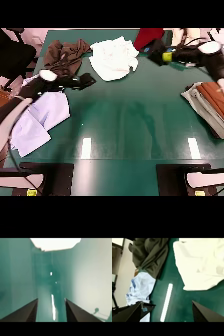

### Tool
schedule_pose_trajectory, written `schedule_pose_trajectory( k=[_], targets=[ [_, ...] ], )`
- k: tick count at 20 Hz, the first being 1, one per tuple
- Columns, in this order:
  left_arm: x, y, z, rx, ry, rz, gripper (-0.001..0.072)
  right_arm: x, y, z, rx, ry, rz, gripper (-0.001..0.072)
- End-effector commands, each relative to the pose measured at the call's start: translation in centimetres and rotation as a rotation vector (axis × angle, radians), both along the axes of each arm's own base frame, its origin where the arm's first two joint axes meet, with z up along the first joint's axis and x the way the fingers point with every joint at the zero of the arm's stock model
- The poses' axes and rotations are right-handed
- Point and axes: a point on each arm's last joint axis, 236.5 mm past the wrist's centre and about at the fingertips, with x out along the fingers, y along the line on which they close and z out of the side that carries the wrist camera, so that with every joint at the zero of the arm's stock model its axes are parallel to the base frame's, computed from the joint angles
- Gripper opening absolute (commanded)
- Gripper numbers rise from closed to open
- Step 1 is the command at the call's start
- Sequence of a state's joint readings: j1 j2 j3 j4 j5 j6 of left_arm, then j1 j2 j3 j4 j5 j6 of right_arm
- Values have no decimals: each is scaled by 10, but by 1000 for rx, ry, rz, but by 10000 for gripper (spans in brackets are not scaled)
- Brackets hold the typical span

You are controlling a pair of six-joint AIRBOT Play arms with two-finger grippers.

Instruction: Fold the shirts.

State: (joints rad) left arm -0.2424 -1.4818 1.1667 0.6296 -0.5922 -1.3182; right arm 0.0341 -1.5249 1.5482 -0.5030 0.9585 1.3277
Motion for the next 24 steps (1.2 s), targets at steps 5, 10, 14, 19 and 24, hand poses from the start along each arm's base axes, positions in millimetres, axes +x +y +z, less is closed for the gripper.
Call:
schedule_pose_trajectory(
  k=[5, 10, 14, 19, 24],
  targets=[
    [71, -74, -75, -49, 47, 64, 408, -58, -41, 95, -103, -282, 86, 705],
    [100, -53, -84, -42, 1, 174, 408, -85, -47, 130, -146, -381, 93, 705],
    [117, -32, -91, -34, -26, 254, 407, -96, -39, 140, -157, -419, 117, 705],
    [125, -46, -94, -57, -12, 216, 89, -98, -32, 139, -156, -421, 134, 705],
    [79, -100, -50, -97, 71, -112, 20, -81, -68, 142, -174, -427, 28, 701]
  ],
)
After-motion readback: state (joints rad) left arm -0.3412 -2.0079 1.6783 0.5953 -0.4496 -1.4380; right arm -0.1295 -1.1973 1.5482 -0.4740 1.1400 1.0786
